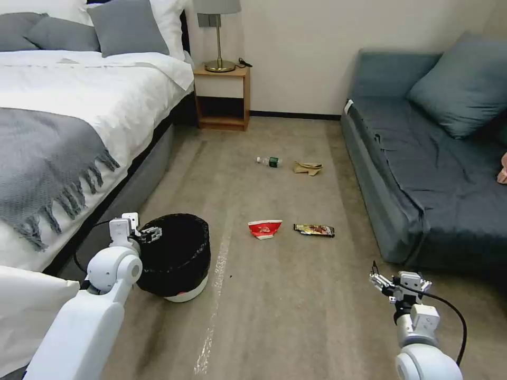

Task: Pick up the trash bin, then pick up the garbage on the floor and place it into the trash bin.

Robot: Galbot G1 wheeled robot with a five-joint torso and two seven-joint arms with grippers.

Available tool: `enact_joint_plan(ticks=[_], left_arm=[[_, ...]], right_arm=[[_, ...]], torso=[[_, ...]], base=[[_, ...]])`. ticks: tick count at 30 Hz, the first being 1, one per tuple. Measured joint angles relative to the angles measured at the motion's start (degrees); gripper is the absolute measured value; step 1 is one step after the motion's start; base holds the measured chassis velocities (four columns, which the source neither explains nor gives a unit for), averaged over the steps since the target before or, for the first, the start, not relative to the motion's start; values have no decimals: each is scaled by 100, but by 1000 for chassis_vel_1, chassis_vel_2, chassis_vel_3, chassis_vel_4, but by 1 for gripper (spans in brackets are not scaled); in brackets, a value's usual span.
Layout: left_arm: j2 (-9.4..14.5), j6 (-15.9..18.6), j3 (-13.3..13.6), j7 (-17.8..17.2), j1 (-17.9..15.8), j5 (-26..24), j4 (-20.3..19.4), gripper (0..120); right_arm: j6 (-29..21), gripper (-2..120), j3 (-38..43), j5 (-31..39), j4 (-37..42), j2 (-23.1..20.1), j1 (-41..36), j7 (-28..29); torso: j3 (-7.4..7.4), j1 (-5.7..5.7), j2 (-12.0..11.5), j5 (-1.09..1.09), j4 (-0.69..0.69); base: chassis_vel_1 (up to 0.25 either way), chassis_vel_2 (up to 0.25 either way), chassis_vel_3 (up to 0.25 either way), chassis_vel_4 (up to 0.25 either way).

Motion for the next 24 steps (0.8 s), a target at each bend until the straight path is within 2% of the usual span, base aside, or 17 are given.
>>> enact_joint_plan(ticks=[22,24], left_arm=[[-138,71,40,-115,-92,144,387,99],[-169,73,23,-118,-154,138,530,99]], right_arm=[[91,100,-202,-257,-369,108,167,-26],[127,100,-234,-306,-438,112,193,-38]], torso=[[0,0,0,0,0],[0,0,0,0,0]], base=[[0,0,0,0],[0,0,0,0]])
